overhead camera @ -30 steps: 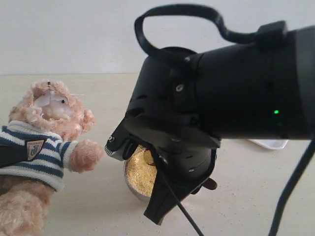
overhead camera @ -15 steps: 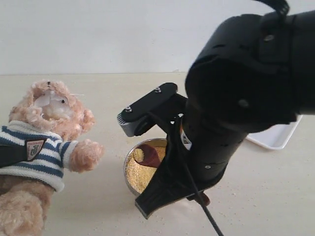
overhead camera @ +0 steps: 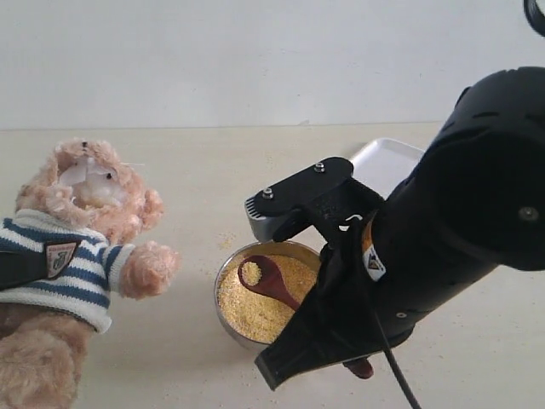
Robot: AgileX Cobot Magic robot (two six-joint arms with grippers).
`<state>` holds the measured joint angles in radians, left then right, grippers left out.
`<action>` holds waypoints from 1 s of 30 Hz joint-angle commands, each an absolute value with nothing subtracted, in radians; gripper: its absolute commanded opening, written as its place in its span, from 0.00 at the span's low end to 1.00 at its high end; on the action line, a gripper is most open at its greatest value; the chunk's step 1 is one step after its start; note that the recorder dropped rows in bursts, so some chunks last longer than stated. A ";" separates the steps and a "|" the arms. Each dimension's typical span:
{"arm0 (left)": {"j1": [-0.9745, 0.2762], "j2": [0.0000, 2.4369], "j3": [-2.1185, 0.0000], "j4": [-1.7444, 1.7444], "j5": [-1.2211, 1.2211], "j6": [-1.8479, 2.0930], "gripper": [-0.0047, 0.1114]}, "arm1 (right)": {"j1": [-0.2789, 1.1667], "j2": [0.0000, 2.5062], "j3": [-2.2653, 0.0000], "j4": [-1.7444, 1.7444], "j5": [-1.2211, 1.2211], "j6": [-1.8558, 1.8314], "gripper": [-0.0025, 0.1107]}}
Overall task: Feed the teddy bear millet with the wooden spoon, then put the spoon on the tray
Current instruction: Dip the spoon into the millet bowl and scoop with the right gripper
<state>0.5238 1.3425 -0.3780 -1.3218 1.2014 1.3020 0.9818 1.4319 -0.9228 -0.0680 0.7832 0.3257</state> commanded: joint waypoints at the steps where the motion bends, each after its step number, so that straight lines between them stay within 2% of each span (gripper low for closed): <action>1: 0.526 1.332 -0.372 -1.342 1.221 1.310 0.08 | 0.975 1.408 -0.919 -0.054 0.770 0.300 0.10; 30: 0.526 1.332 -0.372 -1.342 1.221 1.310 0.08 | 0.950 1.405 -0.919 -0.055 0.766 0.240 0.10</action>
<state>0.5238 1.3425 -0.3780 -1.3218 1.2014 1.3020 0.9529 1.4148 -0.9228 -0.0388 0.7650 0.2607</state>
